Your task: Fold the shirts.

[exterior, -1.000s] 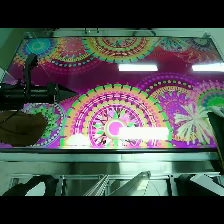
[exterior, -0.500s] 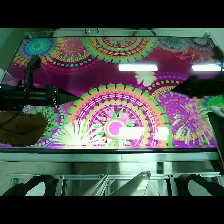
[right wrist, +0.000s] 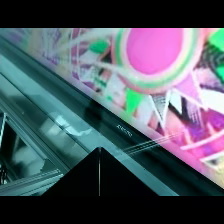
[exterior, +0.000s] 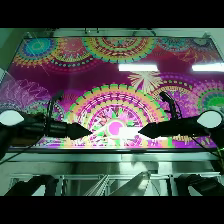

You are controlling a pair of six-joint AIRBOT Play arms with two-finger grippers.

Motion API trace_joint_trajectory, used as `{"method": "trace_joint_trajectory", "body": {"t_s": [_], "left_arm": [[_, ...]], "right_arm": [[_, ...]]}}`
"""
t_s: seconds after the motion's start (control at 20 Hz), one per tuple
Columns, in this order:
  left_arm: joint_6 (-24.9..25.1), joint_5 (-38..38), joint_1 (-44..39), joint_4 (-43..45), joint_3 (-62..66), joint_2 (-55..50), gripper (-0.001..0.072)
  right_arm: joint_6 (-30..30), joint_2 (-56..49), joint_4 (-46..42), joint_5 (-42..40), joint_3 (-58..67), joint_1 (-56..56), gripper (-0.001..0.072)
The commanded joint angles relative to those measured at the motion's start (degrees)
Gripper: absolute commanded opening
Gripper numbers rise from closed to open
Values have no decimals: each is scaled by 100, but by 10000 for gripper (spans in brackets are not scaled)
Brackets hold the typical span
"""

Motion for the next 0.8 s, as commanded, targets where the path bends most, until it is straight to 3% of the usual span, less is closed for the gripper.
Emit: {"method": "trace_joint_trajectory", "body": {"t_s": [0.0,0.75], "left_arm": [[-107,389,-122,68,-710,420,23],[-105,363,-125,42,-721,439,19]], "right_arm": [[-37,184,289,-337,-369,92,19],[-35,184,341,-271,-372,92,19]]}}
